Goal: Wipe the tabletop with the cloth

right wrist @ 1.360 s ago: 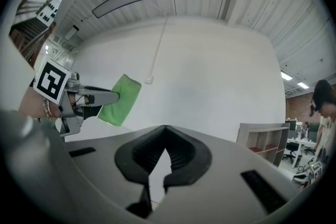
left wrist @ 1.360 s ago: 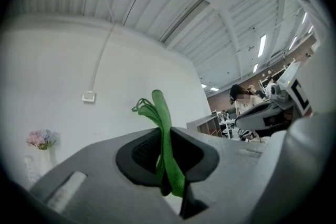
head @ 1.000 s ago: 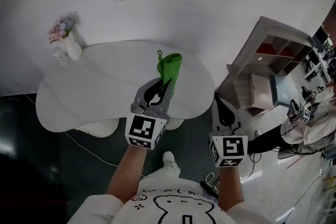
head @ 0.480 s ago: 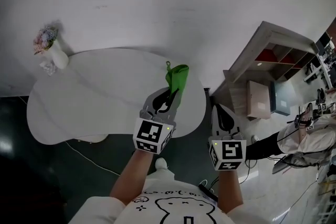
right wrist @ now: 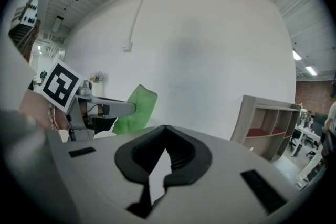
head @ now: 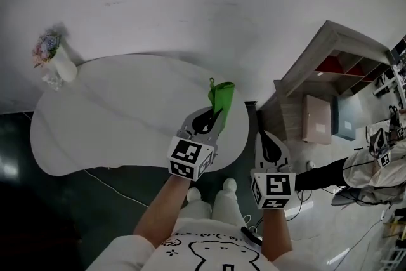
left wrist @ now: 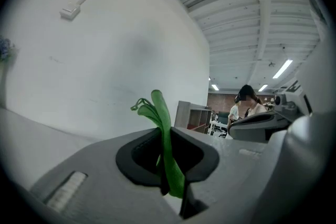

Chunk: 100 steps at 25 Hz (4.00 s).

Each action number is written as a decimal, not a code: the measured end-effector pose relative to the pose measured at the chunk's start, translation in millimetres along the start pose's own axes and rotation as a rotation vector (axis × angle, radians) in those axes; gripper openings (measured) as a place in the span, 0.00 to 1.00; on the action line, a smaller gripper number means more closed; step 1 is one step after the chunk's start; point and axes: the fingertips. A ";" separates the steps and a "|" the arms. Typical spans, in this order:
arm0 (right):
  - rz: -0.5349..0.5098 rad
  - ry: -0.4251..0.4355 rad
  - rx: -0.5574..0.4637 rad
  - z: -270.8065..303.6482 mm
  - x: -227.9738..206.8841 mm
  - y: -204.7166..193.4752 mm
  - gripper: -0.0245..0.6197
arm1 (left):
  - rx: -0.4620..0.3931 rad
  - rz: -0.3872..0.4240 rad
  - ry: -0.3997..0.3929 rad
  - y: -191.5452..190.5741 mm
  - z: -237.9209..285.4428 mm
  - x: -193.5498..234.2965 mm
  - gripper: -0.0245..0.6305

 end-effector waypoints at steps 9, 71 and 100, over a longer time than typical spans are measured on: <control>0.007 0.115 0.043 51.1 -9.4 -9.3 0.04 | 0.155 -0.062 0.055 -48.6 64.0 23.5 0.12; -0.103 0.426 0.103 139.9 52.2 -12.0 0.04 | 0.487 -0.509 0.635 -183.6 6.8 157.8 0.13; -0.164 0.665 0.010 84.8 153.4 10.2 0.04 | 0.397 -0.620 0.890 -207.4 -177.8 118.6 0.16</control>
Point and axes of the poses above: the fingertips, and each gripper's own axes: z forward along the fingers, x to its left, y out of its top, and after that the axes turned 10 degrees about -y, right-handed
